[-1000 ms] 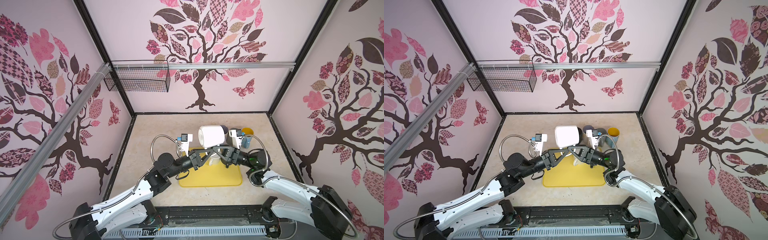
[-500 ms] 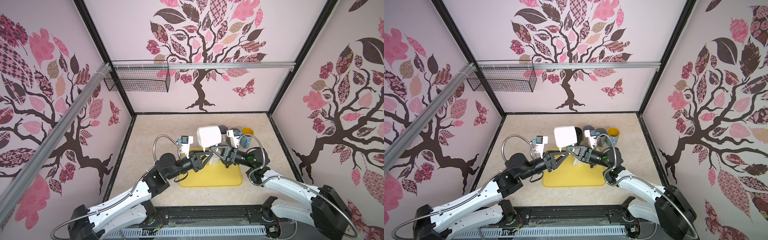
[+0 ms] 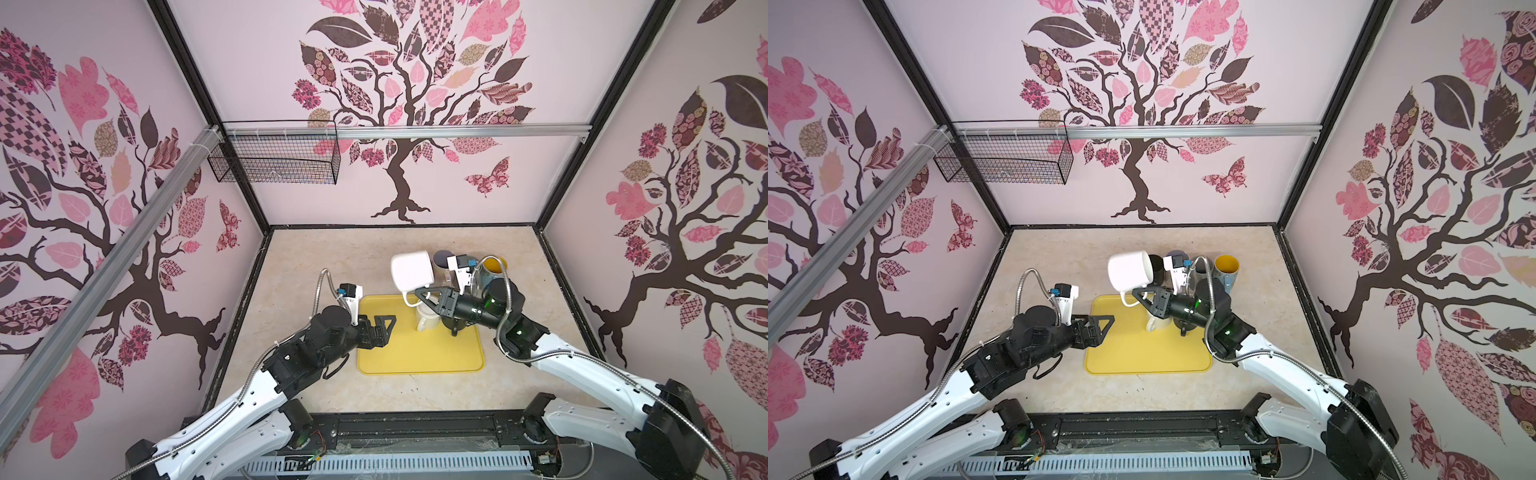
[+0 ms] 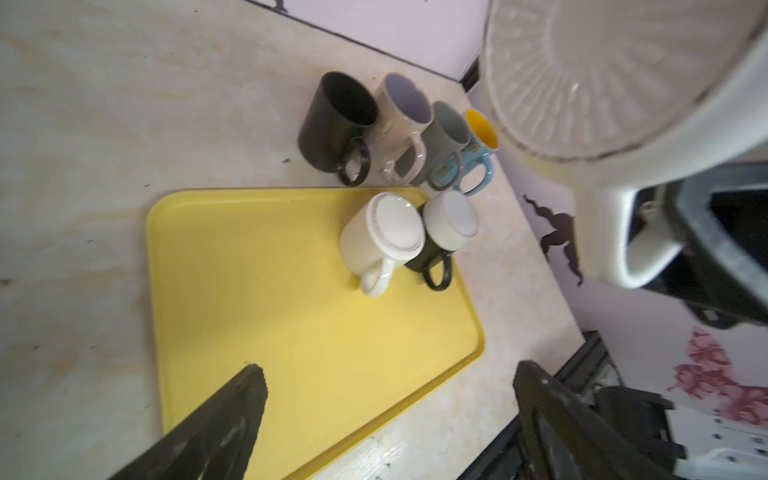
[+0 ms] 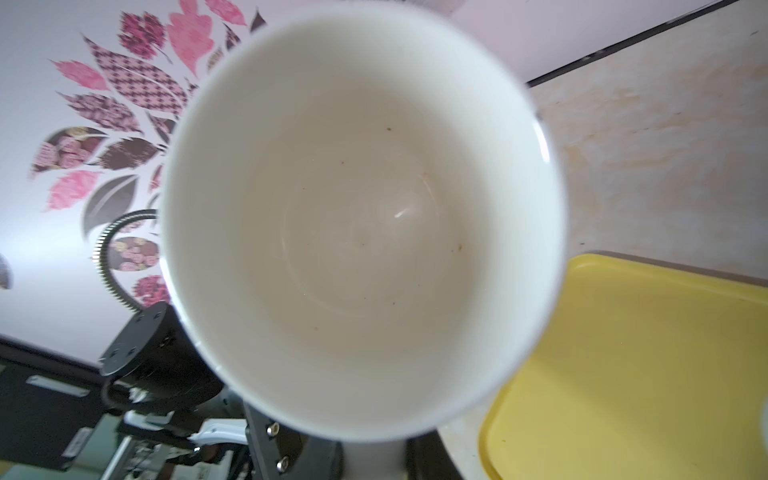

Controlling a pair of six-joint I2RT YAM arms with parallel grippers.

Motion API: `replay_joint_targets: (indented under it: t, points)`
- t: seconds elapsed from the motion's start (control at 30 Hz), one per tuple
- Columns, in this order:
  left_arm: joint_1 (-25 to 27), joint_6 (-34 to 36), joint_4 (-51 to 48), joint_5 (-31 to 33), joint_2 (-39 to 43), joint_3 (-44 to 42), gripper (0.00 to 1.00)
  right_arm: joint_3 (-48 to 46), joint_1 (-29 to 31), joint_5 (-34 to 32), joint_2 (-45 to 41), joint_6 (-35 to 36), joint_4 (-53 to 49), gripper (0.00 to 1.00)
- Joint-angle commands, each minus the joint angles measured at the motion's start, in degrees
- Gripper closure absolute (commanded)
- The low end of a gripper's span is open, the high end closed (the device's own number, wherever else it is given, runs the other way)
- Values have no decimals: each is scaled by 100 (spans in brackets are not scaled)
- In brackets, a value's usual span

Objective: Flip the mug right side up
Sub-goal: 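Carry the white mug upright beyond the tray with the right gripper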

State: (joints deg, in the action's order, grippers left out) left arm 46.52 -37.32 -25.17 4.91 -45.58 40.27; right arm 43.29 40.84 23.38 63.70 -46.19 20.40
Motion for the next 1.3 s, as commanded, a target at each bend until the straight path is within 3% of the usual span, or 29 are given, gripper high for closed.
replay_joint_targets:
  t: [0.0, 0.17, 0.33, 0.47, 0.73, 0.97, 1.27]
  points:
    - [-20, 228, -707, 677, 103, 192, 5, 1081, 332, -1131, 300, 1001, -1207, 100]
    - [-20, 95, -774, 928, 278, 30, 8, 2007, 422, -2145, 1100, 1374, -2316, 100]
    - [-20, 84, -569, 680, 381, -171, 12, 2547, 521, -2954, 1701, 1663, -2757, 100]
    - [-20, 30, -411, 479, 416, -322, 12, 2940, 532, -3275, 2219, 1795, -3006, 100]
    - [-20, 57, -577, 524, 415, -345, 4, 3865, 598, -3790, 3358, 1999, -3455, 100]
    - [-20, 87, -725, 713, 621, -341, 4, 4676, 598, -4491, 4333, 2202, -3888, 100]
    - [-20, 165, -796, 643, 697, -284, 4, 5508, 597, -4675, 5189, 2192, -4214, 100]
